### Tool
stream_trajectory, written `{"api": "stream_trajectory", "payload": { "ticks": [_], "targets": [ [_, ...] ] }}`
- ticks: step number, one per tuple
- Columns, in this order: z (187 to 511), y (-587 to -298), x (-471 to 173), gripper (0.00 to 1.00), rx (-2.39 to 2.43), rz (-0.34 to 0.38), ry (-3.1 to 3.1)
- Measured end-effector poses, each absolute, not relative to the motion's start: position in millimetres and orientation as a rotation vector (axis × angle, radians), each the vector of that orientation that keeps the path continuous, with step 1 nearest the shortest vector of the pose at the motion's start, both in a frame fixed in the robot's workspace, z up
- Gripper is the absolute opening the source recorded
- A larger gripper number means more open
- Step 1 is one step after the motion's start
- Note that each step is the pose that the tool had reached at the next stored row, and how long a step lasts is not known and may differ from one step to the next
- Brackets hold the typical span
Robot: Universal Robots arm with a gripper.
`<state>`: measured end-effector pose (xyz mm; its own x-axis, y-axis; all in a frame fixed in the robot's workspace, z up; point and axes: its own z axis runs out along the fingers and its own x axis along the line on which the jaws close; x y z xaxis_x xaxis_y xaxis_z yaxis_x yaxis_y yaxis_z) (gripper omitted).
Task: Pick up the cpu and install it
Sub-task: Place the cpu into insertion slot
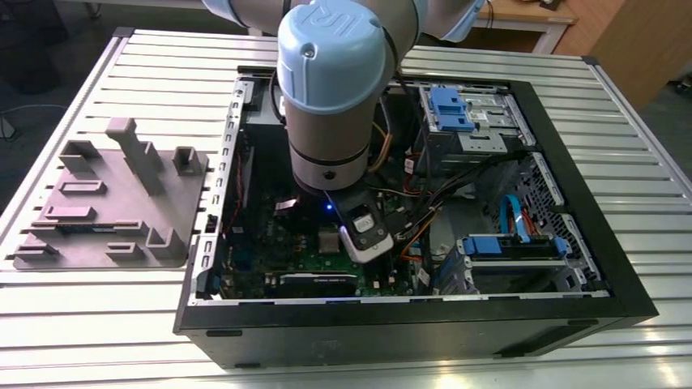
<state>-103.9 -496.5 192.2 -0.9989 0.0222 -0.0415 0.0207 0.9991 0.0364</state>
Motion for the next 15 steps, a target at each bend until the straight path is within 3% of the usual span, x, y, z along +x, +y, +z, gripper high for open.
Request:
{"api": "stream_trajectory", "payload": {
  "ticks": [15],
  "targets": [
    [187.4, -496.4, -103.9, 0.4, 0.033, 0.056, 3.099]
  ]
}}
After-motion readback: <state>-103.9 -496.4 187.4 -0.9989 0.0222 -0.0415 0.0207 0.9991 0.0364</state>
